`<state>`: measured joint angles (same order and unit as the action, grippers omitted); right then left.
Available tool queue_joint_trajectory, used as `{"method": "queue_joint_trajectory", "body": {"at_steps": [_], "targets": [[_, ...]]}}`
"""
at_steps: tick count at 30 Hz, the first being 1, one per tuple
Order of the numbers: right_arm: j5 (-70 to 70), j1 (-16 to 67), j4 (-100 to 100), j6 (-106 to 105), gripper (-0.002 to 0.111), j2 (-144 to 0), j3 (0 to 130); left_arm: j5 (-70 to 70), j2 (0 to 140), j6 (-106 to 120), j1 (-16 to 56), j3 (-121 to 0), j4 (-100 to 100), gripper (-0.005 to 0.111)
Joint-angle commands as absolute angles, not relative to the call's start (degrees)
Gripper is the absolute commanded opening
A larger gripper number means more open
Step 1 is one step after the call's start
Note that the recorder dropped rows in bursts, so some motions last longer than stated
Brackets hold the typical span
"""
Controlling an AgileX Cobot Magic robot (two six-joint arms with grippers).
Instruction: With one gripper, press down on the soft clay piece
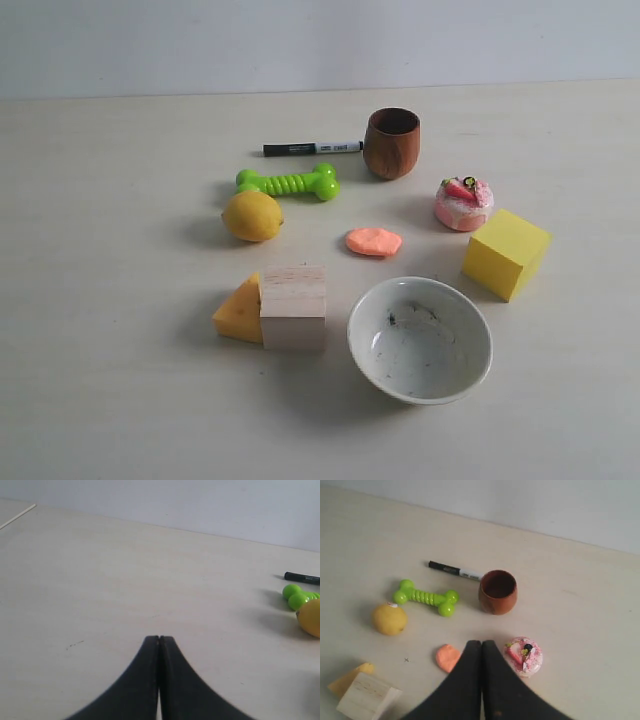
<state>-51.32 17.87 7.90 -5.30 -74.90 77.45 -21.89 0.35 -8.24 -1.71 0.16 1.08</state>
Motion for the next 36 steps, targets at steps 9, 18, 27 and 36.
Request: {"method": "queue_joint_trajectory", "body": {"at_steps": [9,18,27,36], "targets": [[-52.0,22.0,3.1,-3.4,0.000,-94.2,88.0,-20.9,0.0,-8.7,-1.7,0.0,1.1,0.000],[-48.1,22.0,3.0,-3.3,0.000,-95.1,88.0,-20.9,0.0,-8.7,-1.7,0.0,1.1,0.000],[-47.4,22.0,3.0,-2.8,0.000,-98.7,88.0,-20.9,0.0,-8.7,-1.7,0.0,1.1,0.000],[-55.1,22.0,1.1,-2.9,0.000,-112.2,95.3,-20.9,0.0,-8.7,-1.7,0.0,1.1,0.000]]}}
